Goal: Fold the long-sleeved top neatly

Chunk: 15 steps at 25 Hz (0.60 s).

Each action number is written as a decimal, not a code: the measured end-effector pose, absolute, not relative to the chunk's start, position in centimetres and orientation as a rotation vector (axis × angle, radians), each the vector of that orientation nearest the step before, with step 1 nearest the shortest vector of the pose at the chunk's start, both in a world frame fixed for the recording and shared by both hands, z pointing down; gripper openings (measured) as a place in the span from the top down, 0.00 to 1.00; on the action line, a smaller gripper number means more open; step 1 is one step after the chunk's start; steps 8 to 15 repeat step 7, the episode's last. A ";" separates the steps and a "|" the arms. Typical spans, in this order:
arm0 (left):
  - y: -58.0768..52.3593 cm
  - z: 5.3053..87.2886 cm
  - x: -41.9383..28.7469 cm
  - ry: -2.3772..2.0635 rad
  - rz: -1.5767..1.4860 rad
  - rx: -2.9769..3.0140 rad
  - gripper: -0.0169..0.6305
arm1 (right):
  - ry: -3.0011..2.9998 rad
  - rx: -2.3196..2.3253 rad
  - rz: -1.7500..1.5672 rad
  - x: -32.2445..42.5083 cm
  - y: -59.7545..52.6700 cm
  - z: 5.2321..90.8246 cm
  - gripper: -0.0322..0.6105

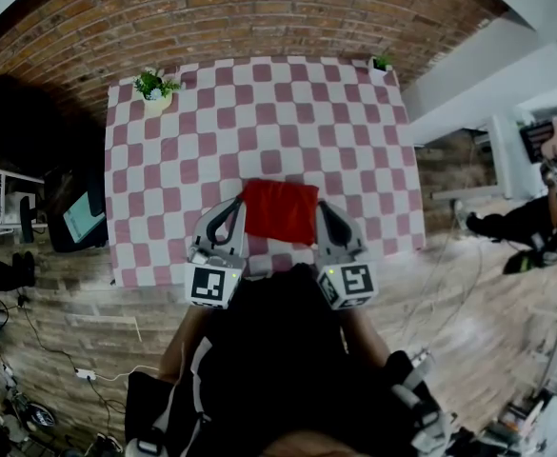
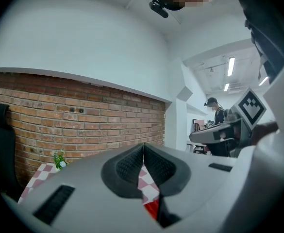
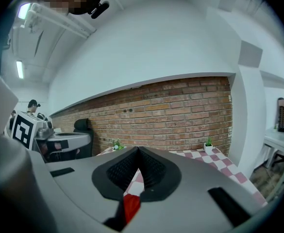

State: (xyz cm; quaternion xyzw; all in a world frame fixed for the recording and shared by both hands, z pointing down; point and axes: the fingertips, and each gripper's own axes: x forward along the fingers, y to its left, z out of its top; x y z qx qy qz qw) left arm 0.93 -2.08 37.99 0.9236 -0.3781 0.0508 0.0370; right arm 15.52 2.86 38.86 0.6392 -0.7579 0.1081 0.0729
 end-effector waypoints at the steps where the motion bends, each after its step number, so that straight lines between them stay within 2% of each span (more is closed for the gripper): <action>1: -2.1 38.0 0.9 -1.162 0.154 2.835 0.96 | -2.276 1.919 0.325 15.5 2.9 38.9 0.94; 15: -2.0 38.1 0.5 -1.164 0.152 2.815 0.96 | -2.263 1.916 0.318 15.3 3.1 39.2 0.94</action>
